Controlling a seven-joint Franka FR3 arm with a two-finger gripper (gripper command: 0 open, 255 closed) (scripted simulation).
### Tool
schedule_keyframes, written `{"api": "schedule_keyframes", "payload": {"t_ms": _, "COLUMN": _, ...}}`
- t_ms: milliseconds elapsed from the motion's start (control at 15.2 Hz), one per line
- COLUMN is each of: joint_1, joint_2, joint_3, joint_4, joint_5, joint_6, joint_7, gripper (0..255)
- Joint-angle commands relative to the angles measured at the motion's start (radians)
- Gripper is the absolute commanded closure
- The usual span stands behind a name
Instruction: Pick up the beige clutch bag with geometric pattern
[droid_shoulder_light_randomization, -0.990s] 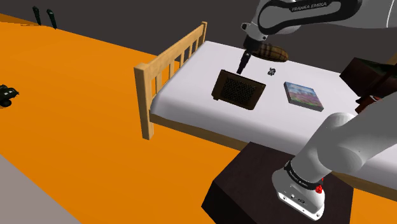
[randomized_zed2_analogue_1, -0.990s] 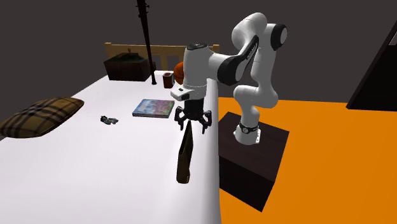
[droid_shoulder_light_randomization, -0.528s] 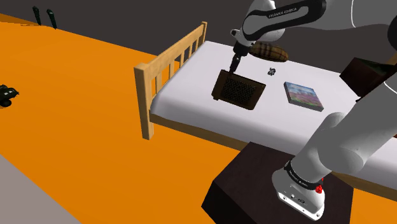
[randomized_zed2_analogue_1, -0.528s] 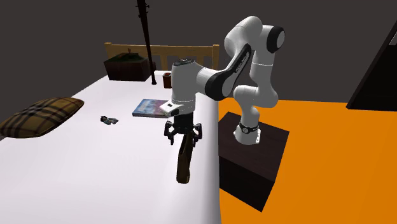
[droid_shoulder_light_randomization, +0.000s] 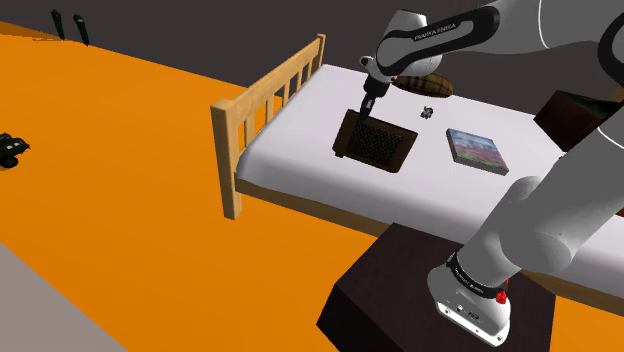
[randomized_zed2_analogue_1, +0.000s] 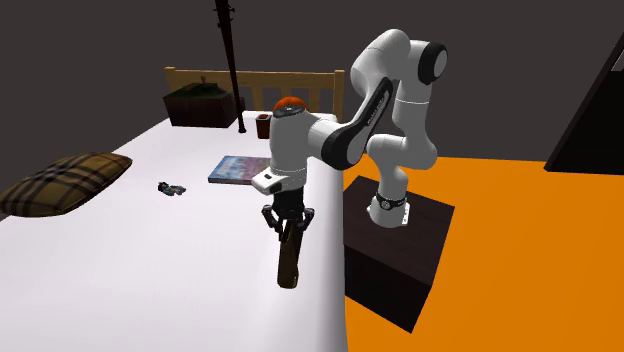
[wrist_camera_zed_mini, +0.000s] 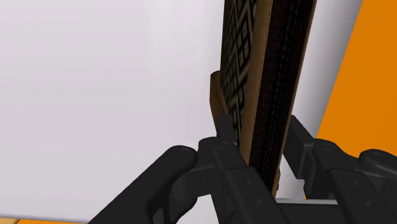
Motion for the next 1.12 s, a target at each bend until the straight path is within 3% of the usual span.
{"api": "schedule_keyframes", "payload": {"t_ms": 0, "joint_1": 0.000, "joint_2": 0.001, "joint_3": 0.000, "joint_4": 0.000, "joint_5": 0.000, "joint_6": 0.001, "joint_7": 0.000, "gripper": 255}}
{"api": "schedule_keyframes", "payload": {"t_ms": 462, "joint_1": 0.000, "joint_2": 0.001, "joint_3": -0.001, "joint_4": -0.001, "joint_5": 0.000, "joint_6": 0.001, "joint_7": -0.001, "gripper": 255}}
{"api": "schedule_keyframes", "payload": {"t_ms": 1056, "joint_1": -0.001, "joint_2": -0.045, "joint_3": 0.006, "joint_4": 0.077, "joint_5": -0.024, "joint_6": -0.119, "joint_7": 0.022, "gripper": 255}}
